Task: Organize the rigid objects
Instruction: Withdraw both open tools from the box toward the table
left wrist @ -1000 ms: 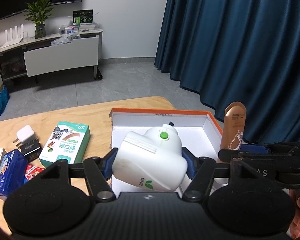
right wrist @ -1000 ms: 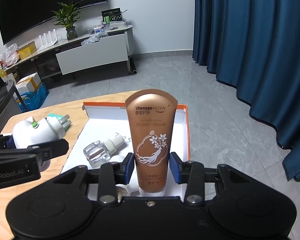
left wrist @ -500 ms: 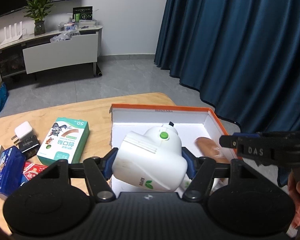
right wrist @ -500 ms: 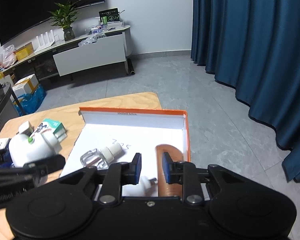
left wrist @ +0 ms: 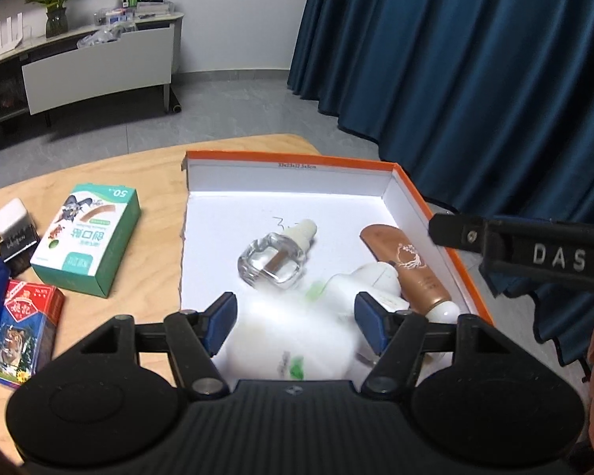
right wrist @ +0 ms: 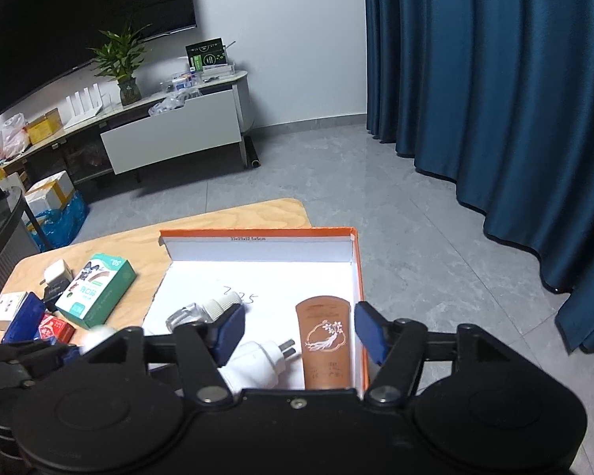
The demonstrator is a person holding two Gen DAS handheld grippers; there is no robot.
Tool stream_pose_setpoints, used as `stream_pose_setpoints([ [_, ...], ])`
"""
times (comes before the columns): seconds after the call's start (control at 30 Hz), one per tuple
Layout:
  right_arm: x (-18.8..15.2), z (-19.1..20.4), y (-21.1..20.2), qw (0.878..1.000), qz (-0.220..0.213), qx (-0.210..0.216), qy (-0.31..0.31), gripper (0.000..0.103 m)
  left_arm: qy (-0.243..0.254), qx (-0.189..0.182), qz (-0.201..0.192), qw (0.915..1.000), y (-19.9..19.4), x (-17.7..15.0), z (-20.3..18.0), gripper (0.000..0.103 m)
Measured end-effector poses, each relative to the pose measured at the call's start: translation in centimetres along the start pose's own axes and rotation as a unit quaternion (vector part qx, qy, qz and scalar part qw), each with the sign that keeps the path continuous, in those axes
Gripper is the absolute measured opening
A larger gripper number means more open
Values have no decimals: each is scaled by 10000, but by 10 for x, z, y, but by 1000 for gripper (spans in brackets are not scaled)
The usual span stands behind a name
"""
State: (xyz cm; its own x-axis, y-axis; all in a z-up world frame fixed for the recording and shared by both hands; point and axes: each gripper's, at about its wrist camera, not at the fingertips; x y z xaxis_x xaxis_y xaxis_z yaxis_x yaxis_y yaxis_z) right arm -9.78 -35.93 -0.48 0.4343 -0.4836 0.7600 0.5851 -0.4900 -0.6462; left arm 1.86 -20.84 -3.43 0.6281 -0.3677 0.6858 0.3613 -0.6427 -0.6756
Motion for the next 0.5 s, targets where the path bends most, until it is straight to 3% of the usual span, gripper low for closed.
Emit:
stream_pose_setpoints([
  [0.07,-1,4,-3,10000,-10,-7,-41,82,-22,64,-64,10000,-5,1,1,82],
  [0.2,-5,11,-12,9999,-110,-68,-28,89,-29,182,-187,9997,-19,3,2,86],
  [0.5,-12,37,-26,9997,-115,191,78,91,90,668,-395,9969,-58,-6,19,92],
])
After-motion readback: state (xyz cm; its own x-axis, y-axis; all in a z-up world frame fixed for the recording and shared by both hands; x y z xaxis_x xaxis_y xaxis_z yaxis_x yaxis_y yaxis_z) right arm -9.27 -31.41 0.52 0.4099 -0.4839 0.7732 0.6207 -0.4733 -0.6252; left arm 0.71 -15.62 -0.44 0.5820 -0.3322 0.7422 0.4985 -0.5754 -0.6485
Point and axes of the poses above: each gripper's, at about its wrist camera, not at the fingertips, and y roughly the way its jaws point, z to its left, x to its top, and after that the axes turned 8 degrees about -x, right-handed
